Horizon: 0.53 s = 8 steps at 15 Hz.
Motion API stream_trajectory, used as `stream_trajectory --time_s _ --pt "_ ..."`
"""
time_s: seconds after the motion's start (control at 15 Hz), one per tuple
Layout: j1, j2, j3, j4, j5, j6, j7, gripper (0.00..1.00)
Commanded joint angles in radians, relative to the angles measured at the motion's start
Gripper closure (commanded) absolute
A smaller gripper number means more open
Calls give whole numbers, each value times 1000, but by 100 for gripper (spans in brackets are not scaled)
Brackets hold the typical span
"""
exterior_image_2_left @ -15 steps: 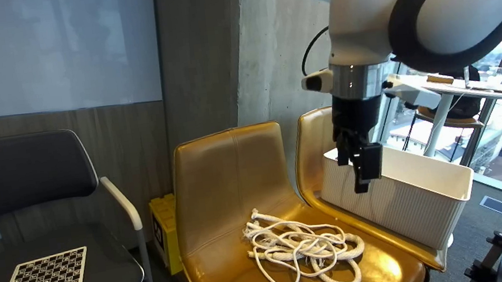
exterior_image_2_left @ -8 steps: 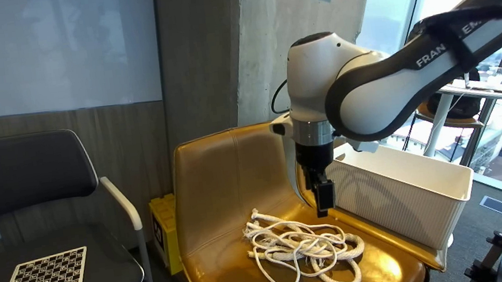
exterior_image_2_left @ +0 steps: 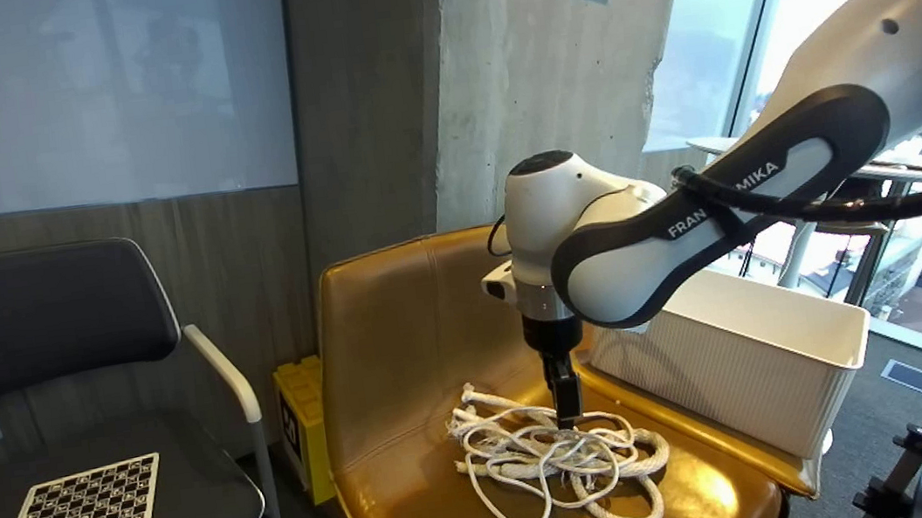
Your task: Put the ropes in the basket
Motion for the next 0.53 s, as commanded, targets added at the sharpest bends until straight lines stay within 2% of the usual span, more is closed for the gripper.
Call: stream_trajectory --time_s 0.0,0.47 --pt "-10 110 0 135 19 -36 -29 0" --pt "3 254 -7 205 21 -63 -13 0"
